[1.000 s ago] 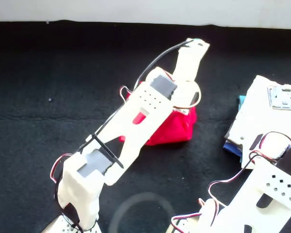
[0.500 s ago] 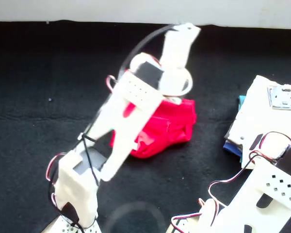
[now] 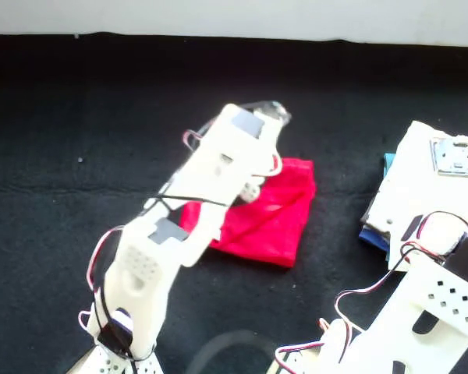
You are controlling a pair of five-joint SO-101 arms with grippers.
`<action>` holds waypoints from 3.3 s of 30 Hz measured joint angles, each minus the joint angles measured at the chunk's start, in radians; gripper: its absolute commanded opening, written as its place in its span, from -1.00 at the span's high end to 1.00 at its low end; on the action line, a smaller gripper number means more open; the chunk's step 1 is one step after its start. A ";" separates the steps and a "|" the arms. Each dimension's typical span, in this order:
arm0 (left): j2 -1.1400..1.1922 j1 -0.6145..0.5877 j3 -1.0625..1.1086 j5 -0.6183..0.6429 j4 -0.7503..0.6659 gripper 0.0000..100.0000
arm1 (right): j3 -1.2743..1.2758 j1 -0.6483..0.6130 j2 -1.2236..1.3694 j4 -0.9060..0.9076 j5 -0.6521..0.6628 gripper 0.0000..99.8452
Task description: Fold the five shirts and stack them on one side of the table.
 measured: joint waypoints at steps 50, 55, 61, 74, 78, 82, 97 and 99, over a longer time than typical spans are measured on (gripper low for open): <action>-0.044 0.273 -0.026 -0.068 0.127 0.99 | 0.000 0.000 0.000 0.000 0.000 0.99; -0.143 0.199 -0.107 -0.066 0.135 0.99 | 0.000 0.000 0.000 0.000 0.000 0.99; -0.164 0.083 -0.115 -0.068 0.095 0.99 | 0.000 0.000 0.000 0.000 0.000 0.99; 0.015 0.313 -0.114 -0.064 0.175 0.99 | 0.000 0.000 0.000 0.000 0.000 0.99; -0.060 0.342 -0.114 -0.061 0.181 0.99 | 0.000 0.000 0.000 0.000 0.000 0.99; -0.143 0.276 -0.114 -0.060 0.186 0.99 | 0.000 0.000 0.000 0.000 0.000 0.99; -0.611 -0.450 -0.114 -0.005 0.193 0.99 | 0.000 -0.427 0.247 -0.002 -0.189 0.99; -0.646 -0.559 -0.114 -0.043 0.195 0.99 | -0.008 -0.500 0.344 -0.032 -0.229 0.94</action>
